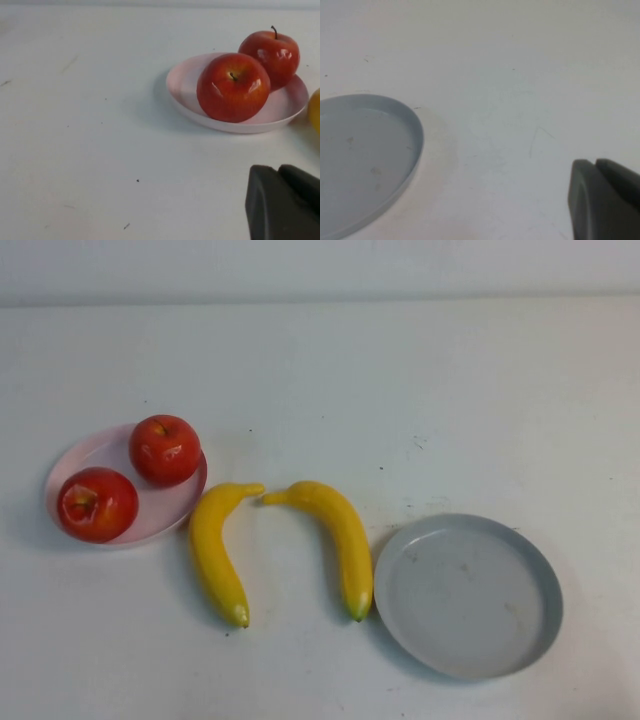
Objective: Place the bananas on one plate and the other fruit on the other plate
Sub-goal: Put another type of fruit in the right plate
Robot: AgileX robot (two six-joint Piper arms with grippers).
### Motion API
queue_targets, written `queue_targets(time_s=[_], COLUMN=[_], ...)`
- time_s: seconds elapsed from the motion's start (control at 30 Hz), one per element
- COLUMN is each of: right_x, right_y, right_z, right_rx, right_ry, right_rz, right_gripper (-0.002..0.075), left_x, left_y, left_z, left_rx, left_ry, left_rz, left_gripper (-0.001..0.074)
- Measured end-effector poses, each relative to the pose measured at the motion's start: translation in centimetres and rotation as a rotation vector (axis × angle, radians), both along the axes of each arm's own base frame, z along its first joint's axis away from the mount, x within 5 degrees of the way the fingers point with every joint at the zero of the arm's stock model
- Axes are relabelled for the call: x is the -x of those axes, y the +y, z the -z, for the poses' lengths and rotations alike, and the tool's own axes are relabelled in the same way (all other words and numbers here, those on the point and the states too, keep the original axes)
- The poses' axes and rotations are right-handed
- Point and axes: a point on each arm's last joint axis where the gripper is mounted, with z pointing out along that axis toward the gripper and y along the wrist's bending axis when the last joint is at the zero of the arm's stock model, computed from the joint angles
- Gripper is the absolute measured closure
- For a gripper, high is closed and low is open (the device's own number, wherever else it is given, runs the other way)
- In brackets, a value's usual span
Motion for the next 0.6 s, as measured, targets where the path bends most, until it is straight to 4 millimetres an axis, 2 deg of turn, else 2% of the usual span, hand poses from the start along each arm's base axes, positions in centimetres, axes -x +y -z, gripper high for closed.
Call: queue_targets(time_s=[0.07,0.3,0.6], right_x=[0.0,0.0,0.0], right_y=[0.0,0.0,0.0], right_z=[0.0,0.0,0.0], right_rx=[-0.001,-0.001,-0.001], right_ry=[0.002,0.002,0.002], right_rz=[0.0,0.0,0.0], right_gripper=[0.0743,0.0743,0.0743], left_x=[-0.3,-0.2,-0.1], left_y=[0.0,0.0,0.1], left_z=[1.0,1.9,1.9], left_rx=[0.002,0.008,-0.03], left_ry=[-0.017,0.046,0.055], left_rz=[0.004,0.001,-0.001], left_gripper=[0.0735,0.0735,0.0735])
